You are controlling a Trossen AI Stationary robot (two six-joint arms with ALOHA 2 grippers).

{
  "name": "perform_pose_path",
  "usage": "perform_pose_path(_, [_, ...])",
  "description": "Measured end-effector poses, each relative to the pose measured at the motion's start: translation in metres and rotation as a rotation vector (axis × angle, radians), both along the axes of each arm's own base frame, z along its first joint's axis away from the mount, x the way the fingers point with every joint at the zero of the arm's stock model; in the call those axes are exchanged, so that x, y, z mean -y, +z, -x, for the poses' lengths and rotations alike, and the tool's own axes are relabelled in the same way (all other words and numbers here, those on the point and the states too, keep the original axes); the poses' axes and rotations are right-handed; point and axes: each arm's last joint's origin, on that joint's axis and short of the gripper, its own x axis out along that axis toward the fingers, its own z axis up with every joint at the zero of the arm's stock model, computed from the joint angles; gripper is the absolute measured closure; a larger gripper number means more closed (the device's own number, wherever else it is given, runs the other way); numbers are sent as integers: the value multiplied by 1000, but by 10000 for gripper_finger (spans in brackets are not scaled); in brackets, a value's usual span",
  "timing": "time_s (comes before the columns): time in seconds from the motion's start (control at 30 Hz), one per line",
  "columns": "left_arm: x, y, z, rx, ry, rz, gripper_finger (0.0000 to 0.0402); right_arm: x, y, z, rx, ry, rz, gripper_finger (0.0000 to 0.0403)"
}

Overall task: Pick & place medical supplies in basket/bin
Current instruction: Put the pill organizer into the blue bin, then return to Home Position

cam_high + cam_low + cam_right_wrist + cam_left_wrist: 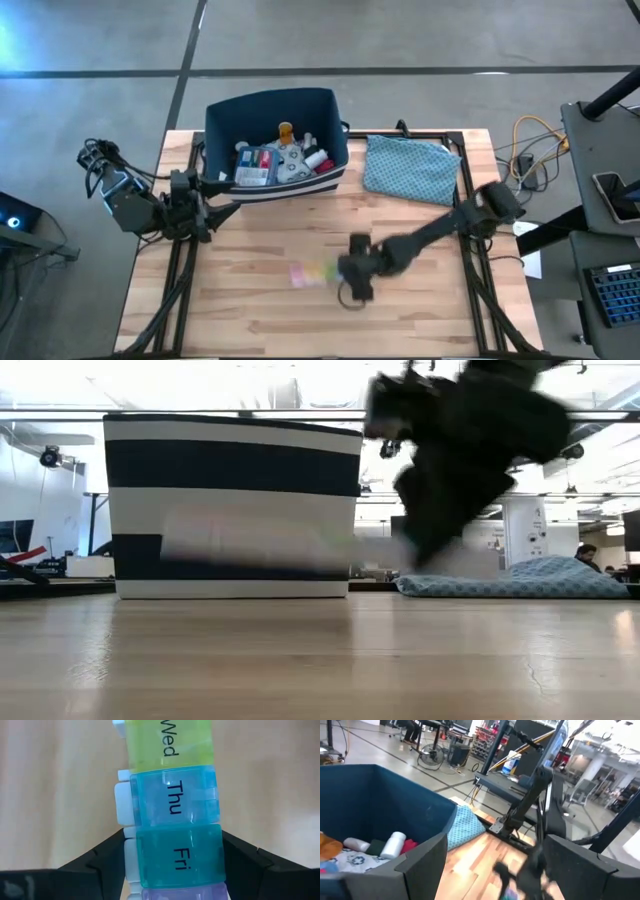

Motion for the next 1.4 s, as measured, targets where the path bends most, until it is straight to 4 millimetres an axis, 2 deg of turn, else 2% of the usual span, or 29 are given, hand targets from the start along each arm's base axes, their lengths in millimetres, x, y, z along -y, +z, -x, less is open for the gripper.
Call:
perform_pose_path(0.17, [-1,-3,1,-28,0,-25,93,52,50,-4,157,-207,21,162])
perform_pose_path(0.43, [0,-3,1,-29,-3,-27,93,101,179,-13,570,-355,171,160])
perform_pose_path(0.5, [0,-3,1,-29,-3,-27,93,120,205,-21,662,-399,198,160])
perform_pose_path(0.57, [0,-3,1,-29,-3,-27,93,148,221,-32,693,-460,219,160])
perform_pose_path(0.67, [0,-3,1,-29,0,-27,93,202,227,-56,690,-494,173,160])
perform_pose_path(0.77, [0,-3,1,-28,1,-27,93,254,222,-81,637,-492,108,159])
perform_pose_path(0.83, [0,-3,1,-28,3,-27,93,281,213,-94,541,-468,69,159])
perform_pose_path(0.9, [0,-3,1,-28,9,-29,93,297,194,-104,388,-393,13,158])
perform_pose_path(0.97, [-1,-3,1,-26,28,-34,93,302,159,-111,204,-342,-3,150])
perform_pose_path(1.03, [0,-4,0,-28,47,-41,93,300,127,-111,87,-317,-28,136])
perform_pose_path(1.07, [0,-5,-1,-30,58,-47,93,299,118,-111,56,-312,-38,126])
perform_pose_path(1.1, [0,-5,-1,-30,59,-48,93,298,117,-109,51,-311,-49,114])
perform_pose_path(1.17, [1,-6,-2,-32,60,-46,93,296,120,-103,25,-317,-68,92])
perform_pose_path(1.23, [1,-6,-2,-25,61,-30,93,294,132,-100,56,-302,-40,72])
perform_pose_path(1.3, [1,-6,-2,-21,62,-22,93,289,154,-95,132,-296,4,56])
perform_pose_path(1.4, [0,-5,-1,-17,62,-18,93,281,201,-81,263,-262,81,43])
